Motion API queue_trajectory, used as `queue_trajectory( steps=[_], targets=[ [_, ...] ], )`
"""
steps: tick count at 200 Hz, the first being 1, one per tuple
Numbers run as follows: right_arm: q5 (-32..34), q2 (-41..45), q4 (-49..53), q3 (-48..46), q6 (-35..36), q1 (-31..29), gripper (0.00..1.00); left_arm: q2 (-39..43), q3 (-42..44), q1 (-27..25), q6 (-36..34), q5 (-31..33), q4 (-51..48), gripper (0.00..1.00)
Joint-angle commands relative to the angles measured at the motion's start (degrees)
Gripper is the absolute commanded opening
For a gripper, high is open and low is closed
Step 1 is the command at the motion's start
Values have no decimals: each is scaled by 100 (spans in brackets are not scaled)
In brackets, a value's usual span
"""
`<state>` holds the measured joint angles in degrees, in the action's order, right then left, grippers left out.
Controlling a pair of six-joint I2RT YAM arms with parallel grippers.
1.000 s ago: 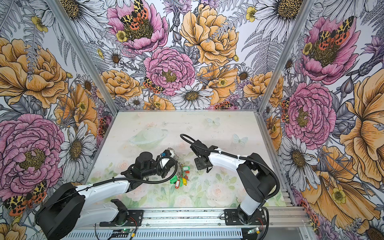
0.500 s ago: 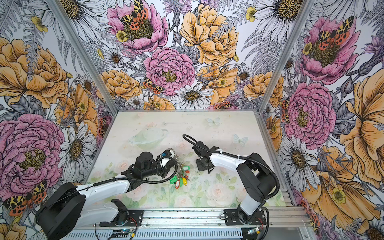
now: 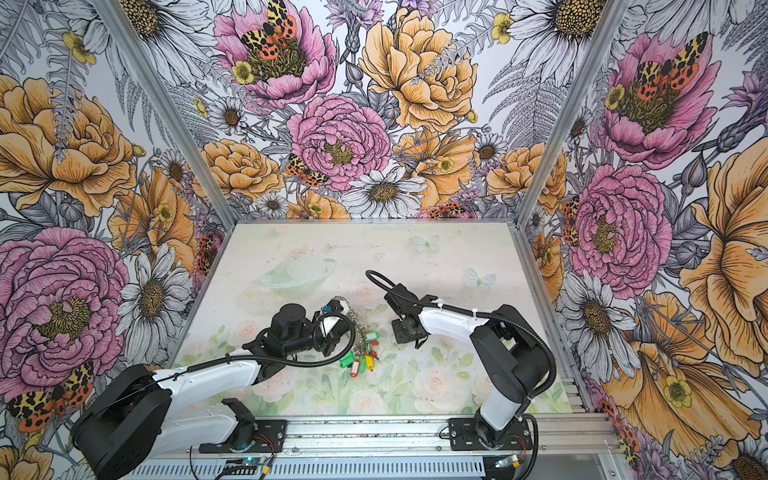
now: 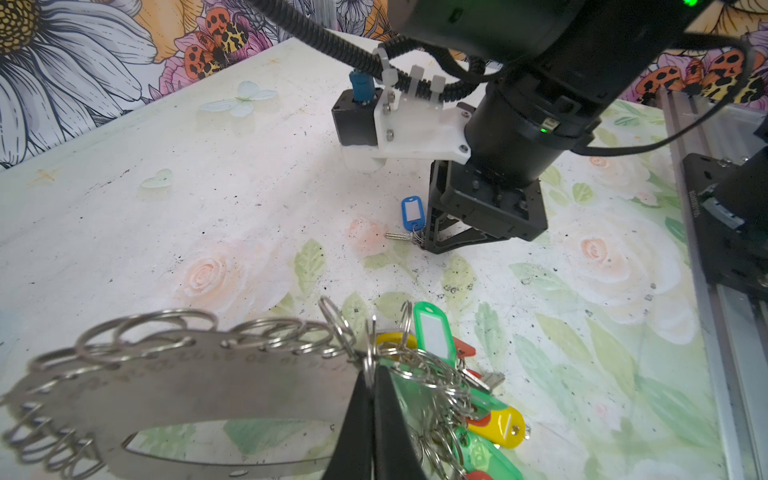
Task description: Put the keys on the keyring
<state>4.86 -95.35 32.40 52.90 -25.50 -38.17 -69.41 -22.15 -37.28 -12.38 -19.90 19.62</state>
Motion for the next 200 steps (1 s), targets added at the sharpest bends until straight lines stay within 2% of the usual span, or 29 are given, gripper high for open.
queue_trajectory(
  steps=[1,44,62,73,142,200],
  targets=[
    [274,-9,-41,9,-9,38,25,-47,-118,-16,-76,43,225,0],
    [649,178,-14,-2,7,26,23,-47,-112,-15,-75,55,209,0],
    [656,248,19,-8,26,29,32,-60,-114,-16,-72,54,210,0],
    [596,310,3,-11,4,37,34,-64,-123,-16,-79,58,210,0],
    [715,84,-75,298,-183,91,31,-29,-114,-12,-72,53,201,0],
    [636,-2,-348,285,-531,64,44,-62,-131,-24,-80,54,203,0]
  ],
)
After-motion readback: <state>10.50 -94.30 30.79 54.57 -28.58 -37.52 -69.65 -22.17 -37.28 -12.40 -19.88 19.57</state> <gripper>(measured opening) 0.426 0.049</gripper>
